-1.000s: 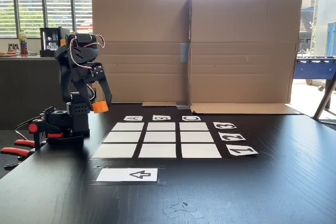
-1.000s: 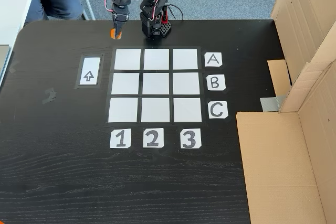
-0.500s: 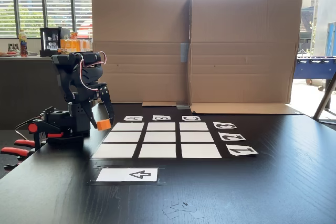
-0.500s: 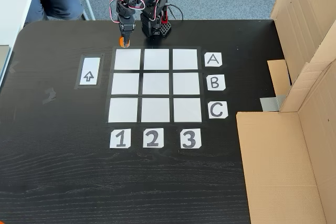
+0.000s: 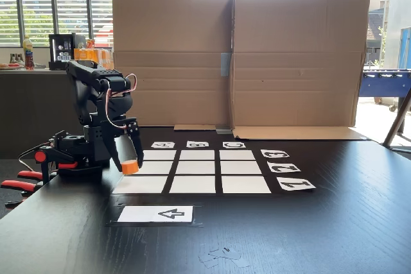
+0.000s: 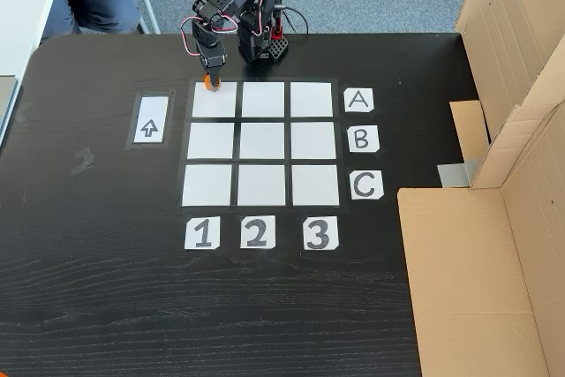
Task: Pick up the round, orange token and place it in the grid on square A1.
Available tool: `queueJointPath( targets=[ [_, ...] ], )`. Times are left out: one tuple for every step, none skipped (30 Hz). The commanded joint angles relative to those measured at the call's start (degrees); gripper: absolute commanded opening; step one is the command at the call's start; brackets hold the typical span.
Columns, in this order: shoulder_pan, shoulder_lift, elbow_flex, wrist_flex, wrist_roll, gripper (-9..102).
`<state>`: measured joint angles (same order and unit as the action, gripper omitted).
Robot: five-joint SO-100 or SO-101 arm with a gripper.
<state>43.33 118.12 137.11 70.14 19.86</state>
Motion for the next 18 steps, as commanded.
queueJointPath(
  targets=[
    [-0.70, -2.72, -0.62, -2.11, -0.53, 0],
    [-0.88, -3.60, -0.70, -2.81, -0.53, 0],
    [-1.05, -4.39, -0.70, -3.34, -0.53, 0],
    [-1.14, -5.19, -0.88, -3.60, -0.53, 0],
    [-1.41, -5.89, -0.97, -3.96, -0.53, 0],
    [-1.58, -6.50, -1.14, -4.22, -0.53, 0],
    [-1.76, -7.12, -1.32, -4.57, -0.53, 1],
    [-1.85, -7.73, -1.49, -4.92, -0.53, 1],
    [-1.85, -8.17, -1.67, -5.27, -0.53, 1],
    [-1.85, -8.44, -1.67, -5.63, -0.53, 1],
    [-1.85, -8.61, -1.76, -5.80, -0.53, 1],
    [-1.85, -8.79, -1.85, -6.06, -0.53, 1],
    [-1.85, -8.96, -1.93, -6.24, -0.53, 1],
    [-1.85, -8.96, -2.02, -6.42, -0.53, 1],
    [-1.85, -9.05, -2.02, -6.68, -0.53, 1],
    [-1.85, -9.05, -2.11, -6.86, -0.53, 1],
    [-1.93, -9.05, -2.11, -7.21, -0.53, 1],
    [-1.93, -9.05, -2.11, -7.47, -0.53, 1]
  ],
)
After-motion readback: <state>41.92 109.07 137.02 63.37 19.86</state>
